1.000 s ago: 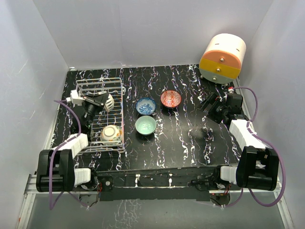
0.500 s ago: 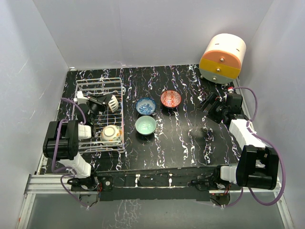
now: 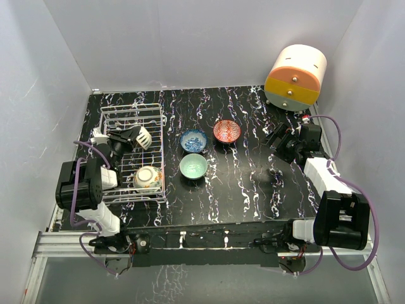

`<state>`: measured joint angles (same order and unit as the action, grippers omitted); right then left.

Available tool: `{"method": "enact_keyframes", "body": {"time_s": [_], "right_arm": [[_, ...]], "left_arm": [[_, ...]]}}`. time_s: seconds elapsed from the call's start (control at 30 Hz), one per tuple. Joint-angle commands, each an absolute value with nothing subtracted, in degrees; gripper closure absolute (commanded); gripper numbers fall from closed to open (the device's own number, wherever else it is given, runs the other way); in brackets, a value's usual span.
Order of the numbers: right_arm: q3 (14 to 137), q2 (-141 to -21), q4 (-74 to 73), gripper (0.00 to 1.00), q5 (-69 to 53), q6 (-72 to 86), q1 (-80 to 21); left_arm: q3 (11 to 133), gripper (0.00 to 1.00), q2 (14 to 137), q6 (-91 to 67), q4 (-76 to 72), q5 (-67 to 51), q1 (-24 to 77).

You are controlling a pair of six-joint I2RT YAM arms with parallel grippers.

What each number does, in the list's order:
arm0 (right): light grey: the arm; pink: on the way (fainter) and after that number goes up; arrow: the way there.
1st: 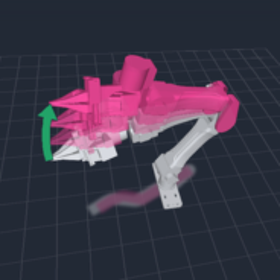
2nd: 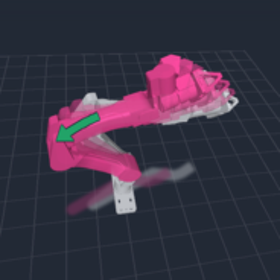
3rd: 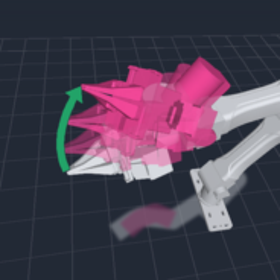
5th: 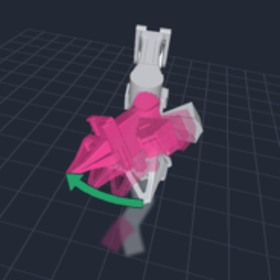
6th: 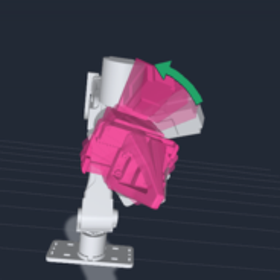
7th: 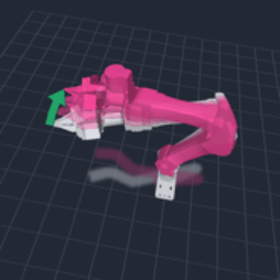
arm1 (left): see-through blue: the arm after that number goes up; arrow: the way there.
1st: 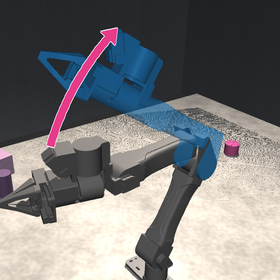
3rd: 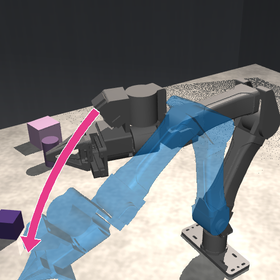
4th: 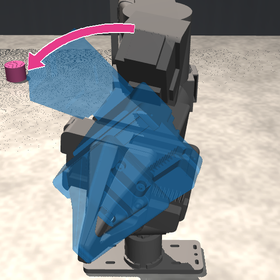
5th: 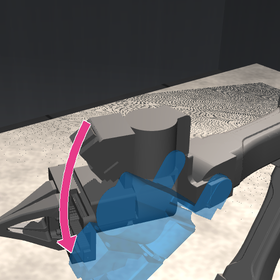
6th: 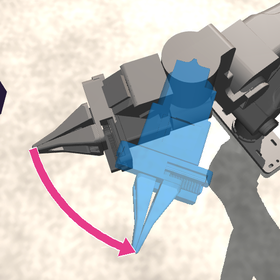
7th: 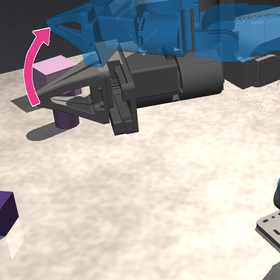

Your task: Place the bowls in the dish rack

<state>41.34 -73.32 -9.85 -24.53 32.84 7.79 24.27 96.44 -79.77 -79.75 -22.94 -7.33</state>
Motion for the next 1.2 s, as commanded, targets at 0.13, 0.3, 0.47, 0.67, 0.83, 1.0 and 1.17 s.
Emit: {"method": "enact_keyframes", "body": {"time_s": [0.13,0.3,0.47,0.67,0.83,1.0,1.17], "right_arm": [[40.5,-73.0,-6.0,0.02,-25.4,31.8,8.1],[40.3,-73.0,-6.1,0.02,-25.4,31.8,8.1],[40.3,-73.1,-6.1,0.02,-25.4,31.8,8.1],[40.3,-73.1,-5.9,0.02,-25.3,31.9,8.1],[40.6,-73.4,-5.7,0.02,-25.6,32.1,8.1],[40.5,-73.4,-5.5,0.02,-25.6,32.1,8.1],[40.4,-73.6,-5.3,0.02,-25.9,32.1,8.1]], "left_arm": [[20.9,0.68,93.1,-77.7,-71.8,-24.0,-10.3],[20.2,0.61,92.2,-77.7,-69.8,-23.8,-11.0],[21.6,0.53,89.8,-76.2,-63.5,-23.6,-11.6],[27.2,0.52,84.1,-70.3,-45.6,-21.8,-11.8],[32.3,0.48,80.5,-66.0,-32.0,-19.3,-11.8],[34.3,0.48,78.8,-63.4,-24.0,-16.6,-11.8],[35.7,0.43,78.7,-61.9,-20.1,-15.2,-11.8]]}}
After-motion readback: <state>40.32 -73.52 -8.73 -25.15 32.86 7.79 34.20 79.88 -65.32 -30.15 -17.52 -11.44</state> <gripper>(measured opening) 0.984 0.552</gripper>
